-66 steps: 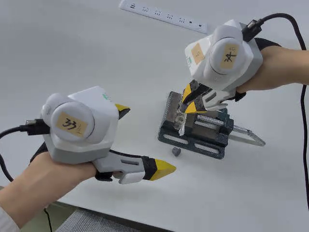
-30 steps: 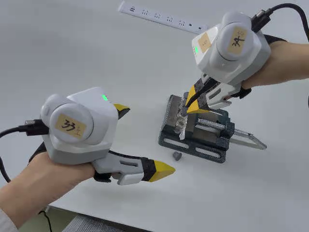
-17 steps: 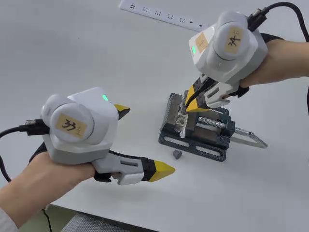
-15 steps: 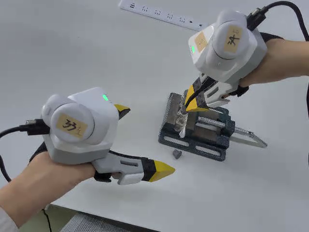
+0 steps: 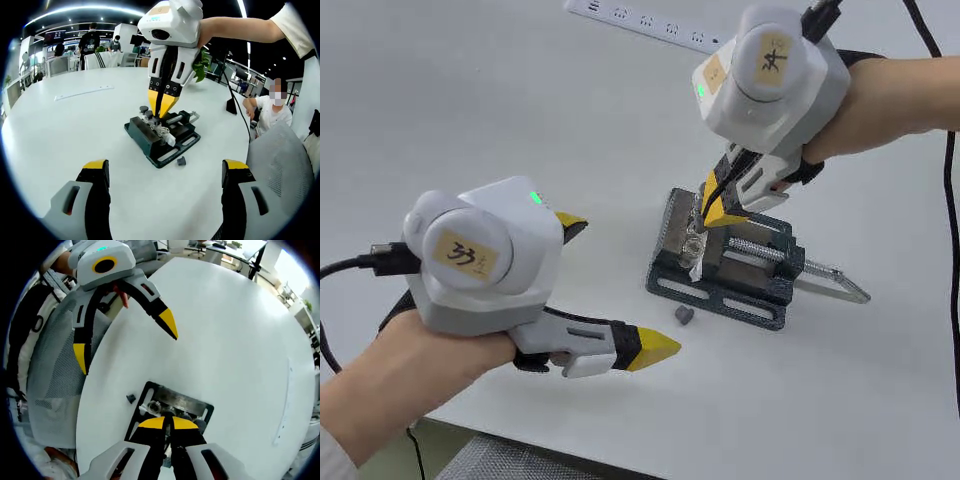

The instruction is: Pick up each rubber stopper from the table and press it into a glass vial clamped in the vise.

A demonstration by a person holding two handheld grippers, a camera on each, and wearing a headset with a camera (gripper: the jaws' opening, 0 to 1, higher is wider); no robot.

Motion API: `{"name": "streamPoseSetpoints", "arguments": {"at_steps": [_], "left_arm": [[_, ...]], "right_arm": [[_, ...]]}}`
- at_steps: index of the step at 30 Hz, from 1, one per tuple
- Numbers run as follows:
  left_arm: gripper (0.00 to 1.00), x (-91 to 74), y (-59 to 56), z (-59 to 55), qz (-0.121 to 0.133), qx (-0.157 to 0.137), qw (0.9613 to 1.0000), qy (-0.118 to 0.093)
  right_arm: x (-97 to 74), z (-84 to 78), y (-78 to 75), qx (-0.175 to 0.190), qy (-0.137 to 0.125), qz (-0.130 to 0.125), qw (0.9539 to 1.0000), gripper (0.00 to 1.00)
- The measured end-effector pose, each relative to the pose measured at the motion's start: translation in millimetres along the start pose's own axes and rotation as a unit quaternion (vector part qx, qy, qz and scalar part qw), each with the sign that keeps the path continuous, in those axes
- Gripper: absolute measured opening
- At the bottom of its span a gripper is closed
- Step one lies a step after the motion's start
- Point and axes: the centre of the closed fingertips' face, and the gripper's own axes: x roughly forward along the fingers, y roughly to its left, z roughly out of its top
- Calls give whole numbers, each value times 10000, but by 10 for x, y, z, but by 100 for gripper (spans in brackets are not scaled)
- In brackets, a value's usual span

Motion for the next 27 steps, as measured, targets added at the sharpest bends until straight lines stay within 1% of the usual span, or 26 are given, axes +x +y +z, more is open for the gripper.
{"name": "streamPoseSetpoints", "arguments": {"at_steps": [5, 6, 8, 11, 12, 14, 16, 17, 20, 23, 25, 27], "left_arm": [[92, 6, -4, -5, -2, -12, 10000, 4], [92, 7, -6, -3, -5, -17, 10000, 2], [92, 11, -2, 0, -5, -18, 10000, -6], [92, 19, -4, 4, -8, -17, 10000, -3], [92, 23, -9, 9, -12, -11, 10000, -8], [92, 26, -17, 13, -20, -8, 10000, -15], [92, 26, -14, 13, -16, -7, 10000, -18], [92, 26, -13, 15, -13, -13, 10000, -24], [92, 25, -14, 14, -14, -11, 10000, -25], [92, 27, -20, 6, -26, -14, 10000, -19], [92, 27, -20, 7, -25, -15, 10000, -26], [92, 28, -26, 4, -29, -30, 10000, -29]], "right_arm": [[12, -16, -15, -26, 101, -28, 9999, 0], [10, -13, -11, 17, 93, -35, 9999, 0], [9, -7, -19, 212, 85, -33, 9997, 0], [14, 2, -19, 264, 156, -34, 9995, 0], [14, 11, 4, 290, 195, -32, 9994, 0], [14, 1, -39, 376, 248, -23, 9990, 0], [13, -10, -23, 419, 275, -12, 9987, 0], [14, -9, -23, 573, 301, -23, 9979, 0], [11, -4, -9, 577, 366, -30, 9977, 0], [20, 6, -11, 697, 470, -36, 9965, 0], [15, 8, 13, 612, 526, -61, 9967, 0], [7, 6, 18, 620, 563, -60, 9965, 0]]}}
